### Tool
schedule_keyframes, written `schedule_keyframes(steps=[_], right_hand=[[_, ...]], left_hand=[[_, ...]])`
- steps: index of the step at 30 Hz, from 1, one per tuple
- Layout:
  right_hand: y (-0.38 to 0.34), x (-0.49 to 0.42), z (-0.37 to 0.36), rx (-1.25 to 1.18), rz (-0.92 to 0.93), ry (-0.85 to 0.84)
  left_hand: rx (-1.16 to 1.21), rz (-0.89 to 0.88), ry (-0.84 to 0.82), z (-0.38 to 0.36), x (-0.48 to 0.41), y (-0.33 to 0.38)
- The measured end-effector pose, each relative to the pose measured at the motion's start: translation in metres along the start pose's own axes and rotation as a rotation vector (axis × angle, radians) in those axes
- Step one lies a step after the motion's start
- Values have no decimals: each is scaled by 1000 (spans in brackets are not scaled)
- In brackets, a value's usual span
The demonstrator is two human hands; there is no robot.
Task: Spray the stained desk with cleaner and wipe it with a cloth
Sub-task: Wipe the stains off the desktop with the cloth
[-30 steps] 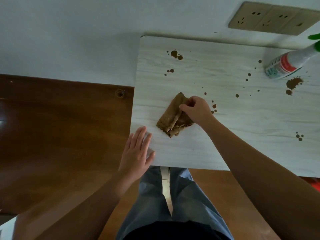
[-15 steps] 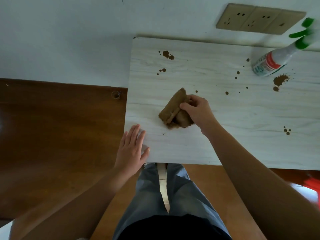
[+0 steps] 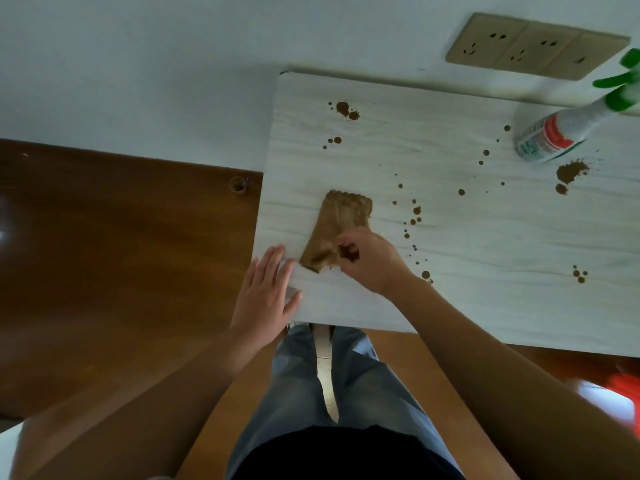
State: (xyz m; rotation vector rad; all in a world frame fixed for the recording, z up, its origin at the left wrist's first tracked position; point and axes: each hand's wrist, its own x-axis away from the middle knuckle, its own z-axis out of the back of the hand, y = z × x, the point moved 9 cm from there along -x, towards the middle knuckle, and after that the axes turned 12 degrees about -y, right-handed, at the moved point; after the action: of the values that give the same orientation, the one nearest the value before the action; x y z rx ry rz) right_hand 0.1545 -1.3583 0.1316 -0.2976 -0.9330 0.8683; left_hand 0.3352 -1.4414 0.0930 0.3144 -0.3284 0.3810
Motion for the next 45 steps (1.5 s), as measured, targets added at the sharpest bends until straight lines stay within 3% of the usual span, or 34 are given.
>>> schedule_keyframes(steps=[10, 17, 23, 36, 45], right_hand=[[-7, -3, 22, 104, 156, 232], [-7, -28, -10, 241, 120, 135], [1, -28, -13, 331, 138, 147], [34, -118, 94, 256, -38, 290], [5, -184, 117, 296, 2, 350]], left_hand=[[45, 9, 1, -1, 1, -1], [66, 38, 87, 21, -19, -11], [68, 91, 29, 34, -66, -16], [80, 119, 173, 31, -80, -15], [61, 124, 177, 25, -80, -17]])
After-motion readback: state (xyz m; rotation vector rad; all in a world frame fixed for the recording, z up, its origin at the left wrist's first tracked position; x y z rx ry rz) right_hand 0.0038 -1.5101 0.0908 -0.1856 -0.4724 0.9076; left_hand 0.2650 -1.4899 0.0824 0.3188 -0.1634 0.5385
